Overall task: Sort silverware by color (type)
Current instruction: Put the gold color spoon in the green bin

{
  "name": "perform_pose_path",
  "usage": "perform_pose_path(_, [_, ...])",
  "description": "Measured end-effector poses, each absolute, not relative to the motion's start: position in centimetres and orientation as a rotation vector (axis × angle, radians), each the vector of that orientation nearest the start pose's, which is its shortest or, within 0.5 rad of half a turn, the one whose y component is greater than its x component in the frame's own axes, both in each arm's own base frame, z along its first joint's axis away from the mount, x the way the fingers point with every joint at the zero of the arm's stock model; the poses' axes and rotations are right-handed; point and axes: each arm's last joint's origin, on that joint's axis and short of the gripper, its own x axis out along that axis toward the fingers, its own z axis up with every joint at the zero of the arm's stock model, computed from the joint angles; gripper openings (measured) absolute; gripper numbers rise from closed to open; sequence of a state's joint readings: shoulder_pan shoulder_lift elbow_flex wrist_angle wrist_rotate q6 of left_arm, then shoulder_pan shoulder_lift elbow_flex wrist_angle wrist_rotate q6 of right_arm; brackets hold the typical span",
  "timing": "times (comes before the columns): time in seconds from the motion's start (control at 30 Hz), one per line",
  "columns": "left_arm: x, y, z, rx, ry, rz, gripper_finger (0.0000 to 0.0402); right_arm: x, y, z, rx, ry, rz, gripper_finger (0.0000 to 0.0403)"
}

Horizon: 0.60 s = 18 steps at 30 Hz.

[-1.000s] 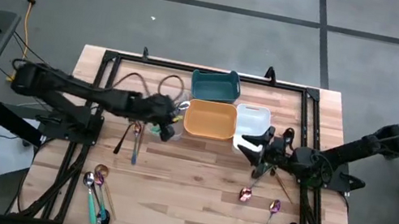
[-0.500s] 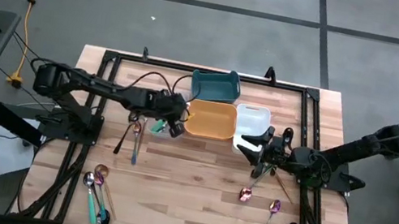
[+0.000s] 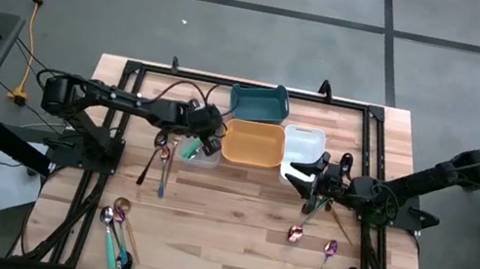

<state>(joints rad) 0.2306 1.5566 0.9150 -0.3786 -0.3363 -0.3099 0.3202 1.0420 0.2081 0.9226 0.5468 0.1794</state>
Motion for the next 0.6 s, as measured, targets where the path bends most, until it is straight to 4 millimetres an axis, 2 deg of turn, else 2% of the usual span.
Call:
perform_pose_path(0.13, [28.4, 7.0, 19.9, -0.226, 0.92, 0.632, 0.0, 18.3, 4.5, 19.8, 0.213, -0.1, -0.218, 0.0177])
perform_pose_path(0.27, [27.5, 5.0, 22.3, -0.205, 0.866, 0.552, 0.0, 18.3, 4.5, 19.9, 0.212, -0.101, -0.218, 0.0177])
perform_pose_path(0.47, [26.3, 0.0, 26.7, -0.108, 0.624, 0.472, 0.0, 18.3, 4.5, 19.9, 0.2, -0.103, -0.218, 0.0177])
perform_pose_path(0.6, [25.7, -3.9, 28.4, -0.012, 0.468, 0.443, 0.0, 18.3, 4.5, 20.0, 0.19, -0.108, -0.219, 0.0177])
